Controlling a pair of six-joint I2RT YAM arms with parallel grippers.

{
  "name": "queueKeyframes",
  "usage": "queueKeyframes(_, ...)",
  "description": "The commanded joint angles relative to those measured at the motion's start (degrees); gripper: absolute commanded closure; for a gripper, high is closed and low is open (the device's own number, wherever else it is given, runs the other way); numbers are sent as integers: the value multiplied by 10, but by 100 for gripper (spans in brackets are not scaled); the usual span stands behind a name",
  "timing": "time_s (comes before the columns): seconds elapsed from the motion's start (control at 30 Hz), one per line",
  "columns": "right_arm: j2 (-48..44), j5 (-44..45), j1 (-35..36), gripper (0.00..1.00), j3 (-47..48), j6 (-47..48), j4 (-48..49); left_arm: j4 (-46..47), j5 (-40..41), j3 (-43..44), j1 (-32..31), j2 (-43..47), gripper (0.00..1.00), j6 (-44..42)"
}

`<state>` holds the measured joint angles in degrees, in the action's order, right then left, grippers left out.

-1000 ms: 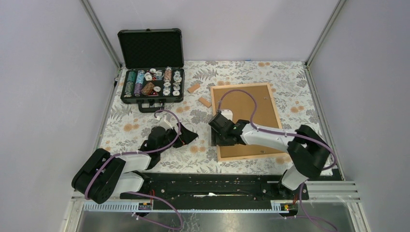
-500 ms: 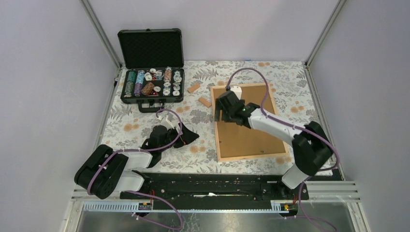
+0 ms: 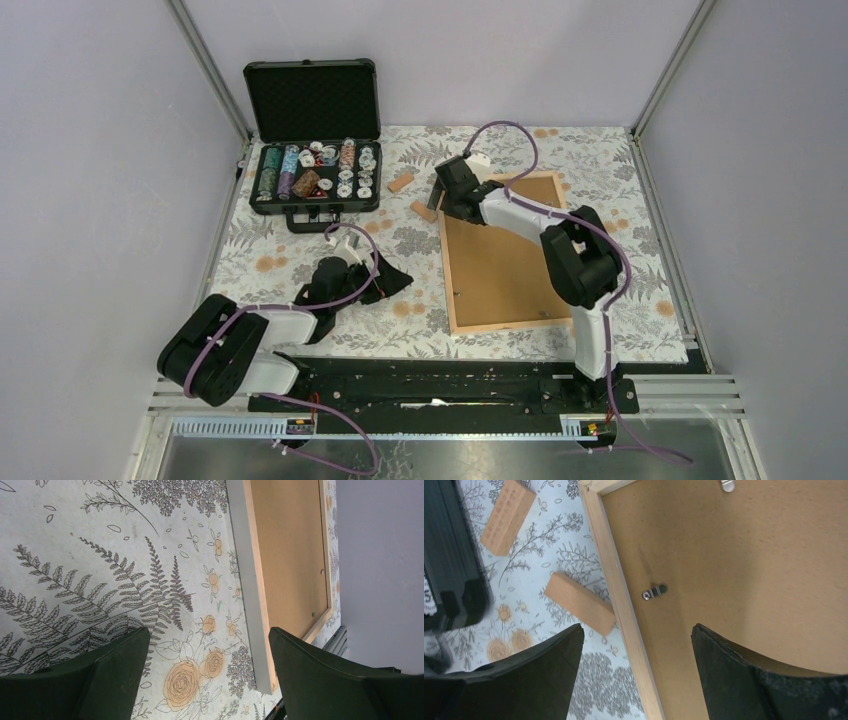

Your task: Put the photo into the frame

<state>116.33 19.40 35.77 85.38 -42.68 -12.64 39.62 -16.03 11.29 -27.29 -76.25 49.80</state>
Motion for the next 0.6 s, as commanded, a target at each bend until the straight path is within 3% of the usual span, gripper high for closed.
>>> queueKeyframes(0.0, 48, 31, -2, 15, 58, -28, 13, 14, -1, 16, -1, -11, 6, -8)
queueKeyframes(0.57, 137, 15, -2, 29, 102, -15, 16, 11, 2, 18, -2, -13, 6, -8)
